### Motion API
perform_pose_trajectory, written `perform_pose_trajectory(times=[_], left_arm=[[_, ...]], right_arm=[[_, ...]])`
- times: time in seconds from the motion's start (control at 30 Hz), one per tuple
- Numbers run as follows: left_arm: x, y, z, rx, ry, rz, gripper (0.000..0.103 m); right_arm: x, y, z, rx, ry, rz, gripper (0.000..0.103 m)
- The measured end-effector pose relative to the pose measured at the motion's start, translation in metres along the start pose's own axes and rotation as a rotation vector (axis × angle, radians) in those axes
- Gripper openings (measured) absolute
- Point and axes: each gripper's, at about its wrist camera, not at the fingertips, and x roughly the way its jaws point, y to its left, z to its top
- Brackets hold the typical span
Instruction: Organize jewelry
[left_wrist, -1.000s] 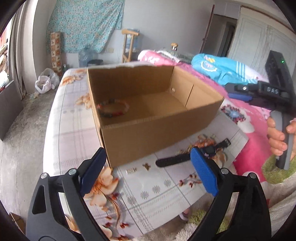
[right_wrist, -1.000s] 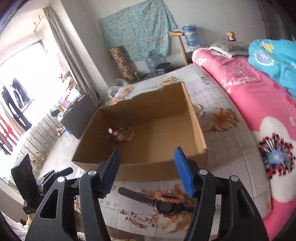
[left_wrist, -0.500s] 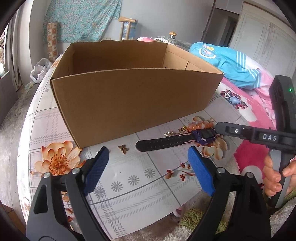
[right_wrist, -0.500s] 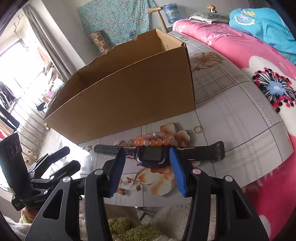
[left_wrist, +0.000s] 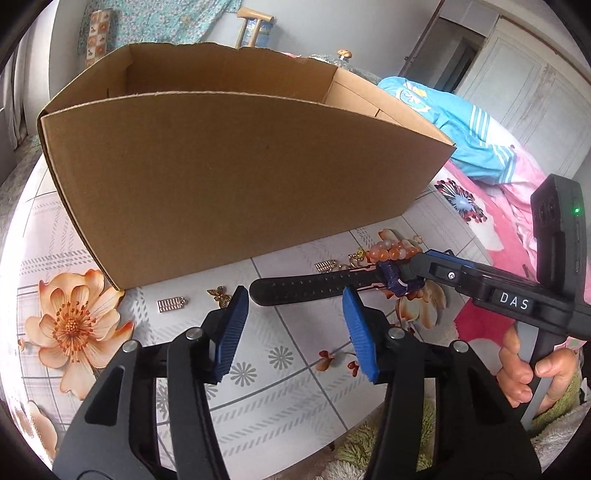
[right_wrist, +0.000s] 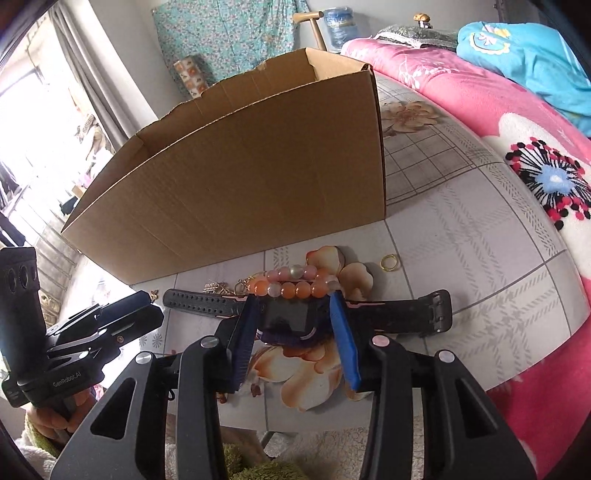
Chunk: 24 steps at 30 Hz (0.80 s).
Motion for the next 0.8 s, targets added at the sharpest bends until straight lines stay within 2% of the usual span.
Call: perform_pose_trajectory(times=[0.4,0.63,0.8], left_arm=[[0.015,0.001,0.011,-0.01,0.043,0.016,0.05],[0.018,-0.003,0.015,-0.009,0.059,0.061,0.051],[0.02,-0.008,0.015,0.011,0.057,0.085,0.051]], right_arm=[[0.001,-0.007,-0.003,0.02,0.012,0.024,0.039],[-0.006,-0.013,-0.002,0.044,-0.012,0.058,0.039],[-0.001,-0.013,-0.005,0.046,0.003,0.072,0.039]])
